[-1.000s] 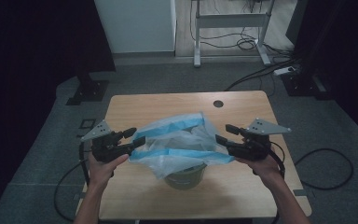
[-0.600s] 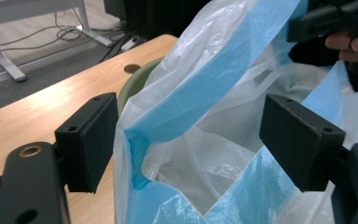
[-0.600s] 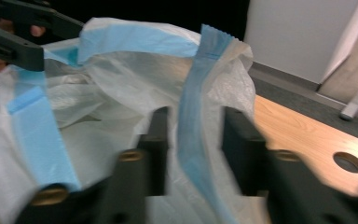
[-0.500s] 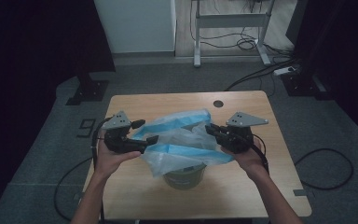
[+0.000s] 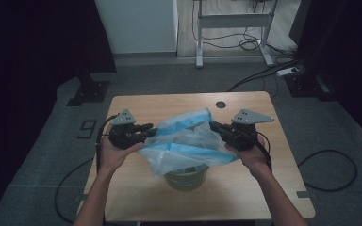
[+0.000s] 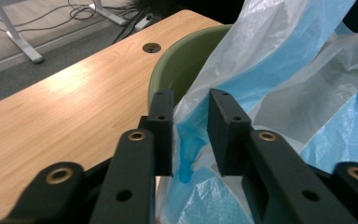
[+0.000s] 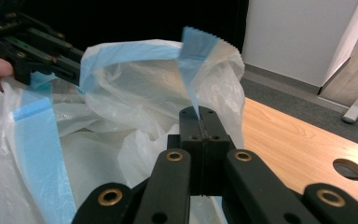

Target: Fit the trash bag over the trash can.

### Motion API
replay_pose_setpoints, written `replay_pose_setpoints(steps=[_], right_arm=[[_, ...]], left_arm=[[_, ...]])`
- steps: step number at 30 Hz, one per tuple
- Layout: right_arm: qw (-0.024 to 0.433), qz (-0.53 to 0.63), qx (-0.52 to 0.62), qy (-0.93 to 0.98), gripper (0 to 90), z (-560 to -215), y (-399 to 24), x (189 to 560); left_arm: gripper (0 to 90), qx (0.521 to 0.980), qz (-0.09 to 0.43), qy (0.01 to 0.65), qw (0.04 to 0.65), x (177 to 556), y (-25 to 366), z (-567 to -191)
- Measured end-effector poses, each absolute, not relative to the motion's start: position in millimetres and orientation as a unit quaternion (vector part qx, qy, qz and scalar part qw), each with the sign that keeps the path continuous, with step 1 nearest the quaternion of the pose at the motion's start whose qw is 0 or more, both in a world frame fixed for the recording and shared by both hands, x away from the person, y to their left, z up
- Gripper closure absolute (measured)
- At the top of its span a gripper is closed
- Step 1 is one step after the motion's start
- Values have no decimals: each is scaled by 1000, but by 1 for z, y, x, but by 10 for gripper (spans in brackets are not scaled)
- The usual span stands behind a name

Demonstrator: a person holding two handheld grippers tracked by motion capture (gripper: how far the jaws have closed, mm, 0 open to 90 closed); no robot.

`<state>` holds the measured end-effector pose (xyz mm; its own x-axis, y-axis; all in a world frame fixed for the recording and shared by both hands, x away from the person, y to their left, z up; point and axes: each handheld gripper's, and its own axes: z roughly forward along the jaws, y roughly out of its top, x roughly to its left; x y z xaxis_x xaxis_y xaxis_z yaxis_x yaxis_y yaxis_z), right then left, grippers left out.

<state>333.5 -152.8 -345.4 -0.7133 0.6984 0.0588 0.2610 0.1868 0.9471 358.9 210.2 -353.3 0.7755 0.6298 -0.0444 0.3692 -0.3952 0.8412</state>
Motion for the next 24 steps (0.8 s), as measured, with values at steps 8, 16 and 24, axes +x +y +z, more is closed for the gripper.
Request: replay_pose_setpoints(steps=[8, 16, 24], right_arm=[[195, 560, 325, 737, 894, -346, -157, 342], [198, 557, 342, 730, 894, -350, -164, 357], [191, 534, 375, 734, 894, -376, -170, 384]], left_arm=[[900, 813, 127, 316, 473, 367, 217, -360], [900, 789, 132, 348, 489, 377, 227, -364], [900, 782, 121, 372, 485, 387, 228, -378]])
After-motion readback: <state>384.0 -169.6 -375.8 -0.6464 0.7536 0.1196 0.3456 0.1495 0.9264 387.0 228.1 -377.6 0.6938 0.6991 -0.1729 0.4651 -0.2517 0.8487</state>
